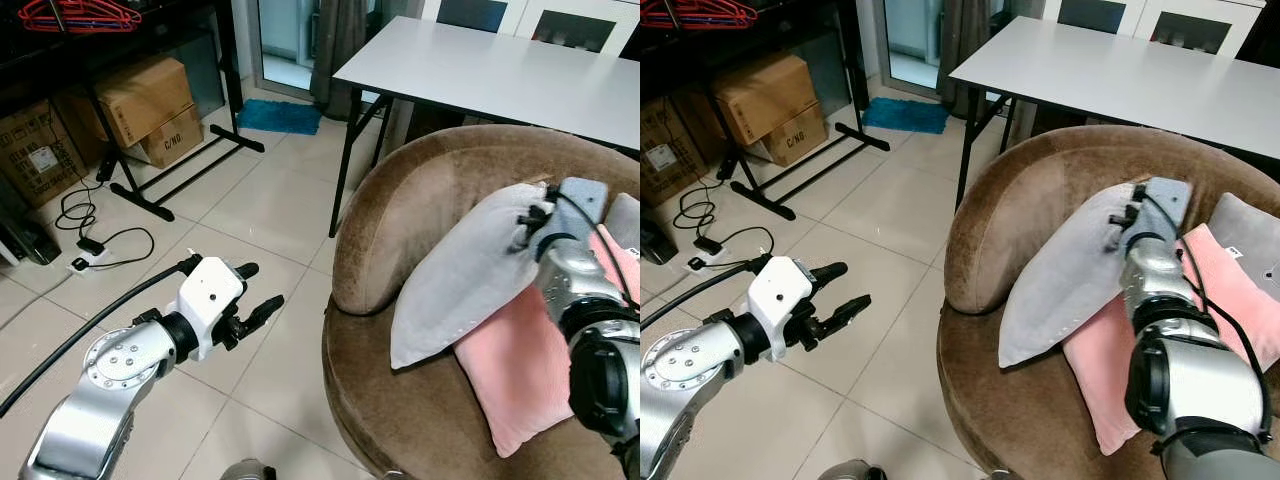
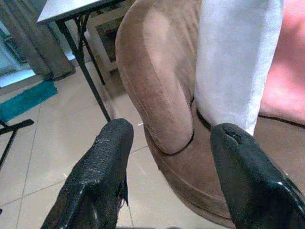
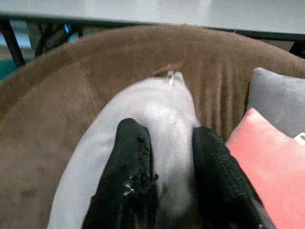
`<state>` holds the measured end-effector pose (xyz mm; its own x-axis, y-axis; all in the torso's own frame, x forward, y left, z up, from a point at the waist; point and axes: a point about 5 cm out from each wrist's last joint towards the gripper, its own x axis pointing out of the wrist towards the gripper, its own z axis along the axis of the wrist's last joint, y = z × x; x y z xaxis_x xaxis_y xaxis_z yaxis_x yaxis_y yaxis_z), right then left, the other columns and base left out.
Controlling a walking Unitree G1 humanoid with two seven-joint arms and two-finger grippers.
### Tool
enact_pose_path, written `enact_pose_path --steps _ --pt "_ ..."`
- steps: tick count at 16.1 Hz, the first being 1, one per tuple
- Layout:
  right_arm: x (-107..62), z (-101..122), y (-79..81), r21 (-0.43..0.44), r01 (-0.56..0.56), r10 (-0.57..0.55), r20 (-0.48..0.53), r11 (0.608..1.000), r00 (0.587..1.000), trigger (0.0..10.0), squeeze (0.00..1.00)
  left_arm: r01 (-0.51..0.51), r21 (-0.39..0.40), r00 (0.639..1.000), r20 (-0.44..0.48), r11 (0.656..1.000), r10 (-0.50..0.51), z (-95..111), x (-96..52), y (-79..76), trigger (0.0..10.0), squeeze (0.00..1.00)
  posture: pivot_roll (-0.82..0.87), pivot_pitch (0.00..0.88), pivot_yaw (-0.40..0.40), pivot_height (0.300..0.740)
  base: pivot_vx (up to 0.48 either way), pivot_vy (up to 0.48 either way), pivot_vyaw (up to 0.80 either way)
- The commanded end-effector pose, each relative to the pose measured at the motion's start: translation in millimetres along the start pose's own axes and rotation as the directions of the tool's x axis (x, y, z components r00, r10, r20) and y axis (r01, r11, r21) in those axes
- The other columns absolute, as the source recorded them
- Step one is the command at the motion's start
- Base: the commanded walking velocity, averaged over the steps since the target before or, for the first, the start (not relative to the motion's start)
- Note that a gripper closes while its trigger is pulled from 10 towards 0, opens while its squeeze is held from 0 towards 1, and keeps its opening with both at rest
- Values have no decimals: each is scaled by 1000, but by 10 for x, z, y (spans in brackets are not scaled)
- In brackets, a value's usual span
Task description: Move the pillow to the sofa from floor
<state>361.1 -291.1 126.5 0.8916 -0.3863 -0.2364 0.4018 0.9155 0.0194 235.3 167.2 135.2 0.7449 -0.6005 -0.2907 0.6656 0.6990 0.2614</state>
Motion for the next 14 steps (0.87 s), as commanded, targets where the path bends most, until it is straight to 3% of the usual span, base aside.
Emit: enact_pose_path --steps 1,2,4,6,8,9,13,14 --pt "17 165 -59 43 1 -4 66 999 998 10000 1000 2 8 1000 12 1000 -3 24 33 7 10000 0 -26 0 3 740 0 0 0" --pt "18 183 -67 52 -1 -2 72 999 997 10000 1000 1 8 1000 13 1000 -1 23 38 11 10000 0 -30 0 5 740 0 0 0" --pt "-21 374 -167 108 -56 34 193 993 981 10000 1000 -36 -55 998 48 998 39 21 178 30 10000 0 -88 0 47 740 0 0 0" --pt "-104 383 -225 100 -64 40 230 993 972 10000 1000 -40 -50 998 52 998 42 23 240 36 10000 0 -126 0 80 740 0 0 0" --pt "-338 364 -289 67 -53 32 286 996 958 10000 1000 -61 -39 996 69 997 64 42 329 57 10000 0 -159 0 108 740 0 0 0" --pt "-514 357 -218 85 -99 66 324 991 944 10000 1000 -85 -40 993 74 996 87 43 367 72 10000 0 -178 0 119 740 0 0 0" --pt "-901 214 47 78 -132 98 335 988 937 10000 1000 -141 -57 983 108 988 146 51 391 90 10000 0 -202 0 124 740 0 0 0" --pt "-1065 19 217 88 -156 126 278 984 952 10000 1000 -169 -57 977 124 984 175 61 395 89 10000 0 -202 0 124 740 0 0 0"
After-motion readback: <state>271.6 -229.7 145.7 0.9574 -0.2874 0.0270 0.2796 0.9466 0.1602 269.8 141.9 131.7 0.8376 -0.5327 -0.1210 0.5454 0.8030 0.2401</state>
